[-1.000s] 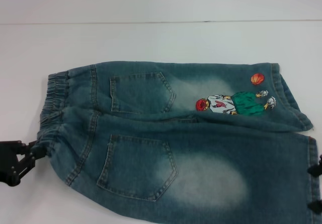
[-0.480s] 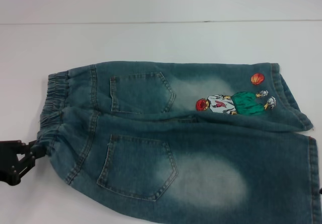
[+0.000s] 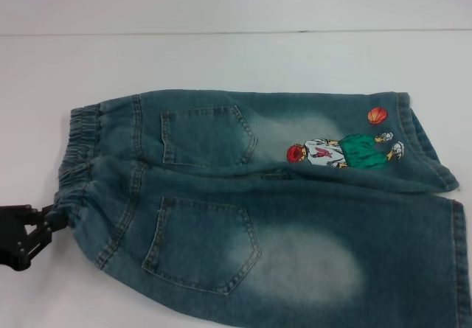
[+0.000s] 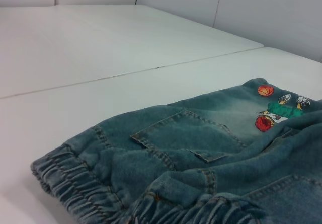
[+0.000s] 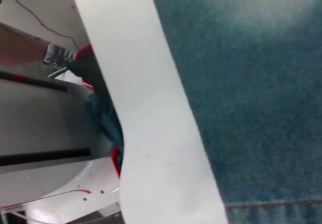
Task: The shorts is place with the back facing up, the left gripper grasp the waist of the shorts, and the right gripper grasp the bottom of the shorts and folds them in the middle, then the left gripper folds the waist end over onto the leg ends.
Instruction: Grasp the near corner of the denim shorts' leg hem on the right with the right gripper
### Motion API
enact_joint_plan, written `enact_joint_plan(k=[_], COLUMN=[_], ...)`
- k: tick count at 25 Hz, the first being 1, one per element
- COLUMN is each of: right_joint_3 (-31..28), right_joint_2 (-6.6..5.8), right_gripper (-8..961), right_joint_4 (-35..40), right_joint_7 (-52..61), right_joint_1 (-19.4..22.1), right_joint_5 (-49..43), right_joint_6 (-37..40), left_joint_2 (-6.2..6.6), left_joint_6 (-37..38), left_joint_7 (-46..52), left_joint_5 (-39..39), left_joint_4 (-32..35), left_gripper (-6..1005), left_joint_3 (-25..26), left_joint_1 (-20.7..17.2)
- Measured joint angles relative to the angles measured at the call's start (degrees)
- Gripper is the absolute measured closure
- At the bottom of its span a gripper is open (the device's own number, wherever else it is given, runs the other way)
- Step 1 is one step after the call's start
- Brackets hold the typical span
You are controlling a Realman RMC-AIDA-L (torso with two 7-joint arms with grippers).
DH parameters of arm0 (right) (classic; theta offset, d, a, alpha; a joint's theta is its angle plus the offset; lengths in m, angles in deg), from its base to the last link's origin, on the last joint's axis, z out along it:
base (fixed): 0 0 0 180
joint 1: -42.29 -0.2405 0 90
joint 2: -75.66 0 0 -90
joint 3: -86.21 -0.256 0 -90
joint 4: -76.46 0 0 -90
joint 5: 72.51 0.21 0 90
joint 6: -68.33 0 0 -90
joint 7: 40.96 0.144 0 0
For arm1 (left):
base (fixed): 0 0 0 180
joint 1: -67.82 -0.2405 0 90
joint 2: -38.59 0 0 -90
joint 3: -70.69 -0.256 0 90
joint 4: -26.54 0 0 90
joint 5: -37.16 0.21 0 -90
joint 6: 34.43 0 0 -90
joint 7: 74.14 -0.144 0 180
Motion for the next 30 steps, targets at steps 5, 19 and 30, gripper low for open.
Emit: enact_joint_plan(k=[5, 19, 30], right_joint_3=[1.1, 2.5, 2.0], right_joint_2=[0.01, -0.19, -0.37], right_gripper=[25, 25, 25], right_joint_4=[-0.4, -0.5, 0.5], right_joint_7=[0.4, -0.6, -1.1], right_joint_1=[1.0, 1.5, 1.0], right_joint_5=[0.1, 4.5, 5.8], right_joint_6=[0.0, 0.0, 0.0], left_joint_2=[0.08, 0.18, 0.18], left_joint_6=[0.0, -0.1, -1.6], left_joint_7=[0.0, 0.0, -0.1], left_joint_5=[-0.1, -0.3, 0.0], left_joint_4=[0.0, 0.0, -0.8], left_gripper=[880, 880, 881], left_joint_3=[0.2, 0.5, 0.3], left_joint_1=[0.0, 0.0, -0.2])
